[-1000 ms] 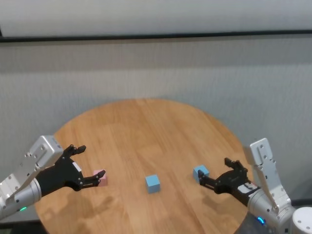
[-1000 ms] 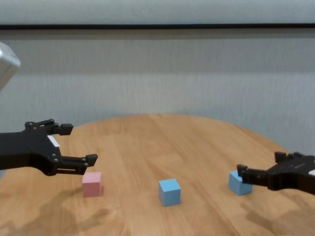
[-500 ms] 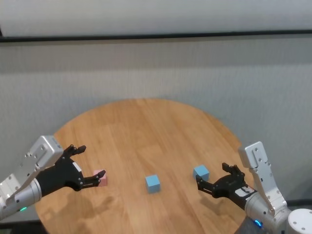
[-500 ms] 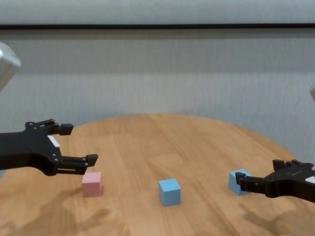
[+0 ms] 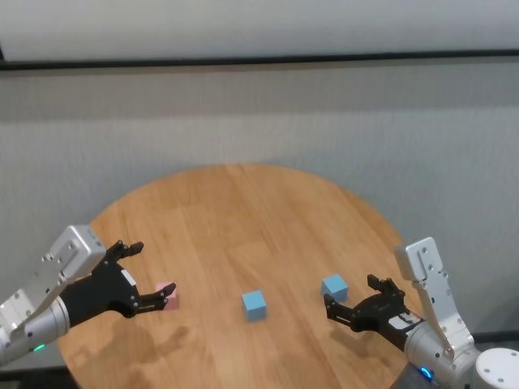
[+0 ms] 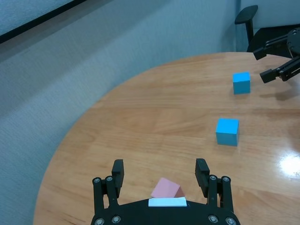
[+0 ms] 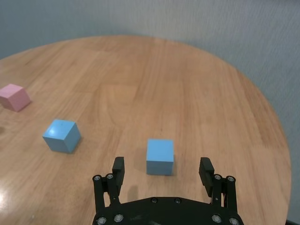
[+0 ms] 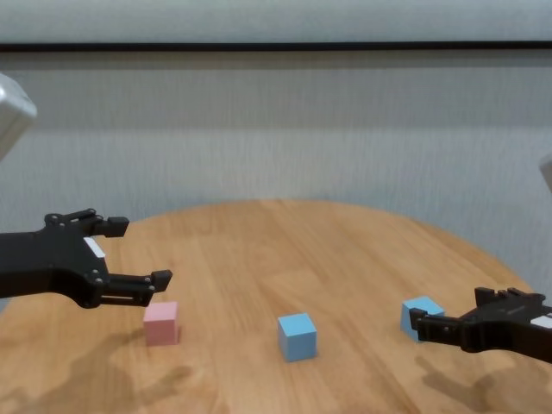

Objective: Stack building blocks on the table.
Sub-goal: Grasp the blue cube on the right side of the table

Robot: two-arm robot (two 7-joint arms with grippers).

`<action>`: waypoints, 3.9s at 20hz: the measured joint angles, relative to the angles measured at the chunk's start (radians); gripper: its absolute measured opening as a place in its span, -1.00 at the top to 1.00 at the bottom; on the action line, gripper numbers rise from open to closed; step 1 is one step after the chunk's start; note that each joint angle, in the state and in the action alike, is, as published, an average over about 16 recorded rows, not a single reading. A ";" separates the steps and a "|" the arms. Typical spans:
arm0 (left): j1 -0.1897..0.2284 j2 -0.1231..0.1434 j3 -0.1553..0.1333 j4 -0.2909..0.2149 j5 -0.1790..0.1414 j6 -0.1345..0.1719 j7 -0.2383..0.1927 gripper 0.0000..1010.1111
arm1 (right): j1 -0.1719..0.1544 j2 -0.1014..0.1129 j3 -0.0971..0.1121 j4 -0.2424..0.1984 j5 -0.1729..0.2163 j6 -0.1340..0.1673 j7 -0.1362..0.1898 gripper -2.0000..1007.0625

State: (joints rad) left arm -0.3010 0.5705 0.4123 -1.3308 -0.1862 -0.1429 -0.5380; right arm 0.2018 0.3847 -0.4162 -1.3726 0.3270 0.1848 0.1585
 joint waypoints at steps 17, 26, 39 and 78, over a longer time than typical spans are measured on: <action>0.000 0.000 0.000 0.001 0.000 0.000 0.000 -0.98 | 0.032 -0.042 0.003 0.072 -0.056 -0.008 0.025 -1.00; 0.000 0.000 0.000 0.001 0.000 0.000 0.000 -0.98 | 0.046 -0.062 0.011 0.099 -0.076 -0.002 0.036 -0.99; 0.000 0.000 0.000 0.001 0.000 0.000 0.000 -0.98 | 0.057 -0.090 0.023 0.129 -0.107 -0.009 0.050 -1.00; 0.000 0.000 0.000 0.001 0.000 0.000 0.000 -0.98 | 0.044 -0.137 0.098 0.138 -0.159 0.012 0.083 -0.18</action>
State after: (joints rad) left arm -0.3014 0.5702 0.4124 -1.3303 -0.1862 -0.1429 -0.5380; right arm 0.2461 0.2473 -0.3177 -1.2342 0.1681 0.1966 0.2417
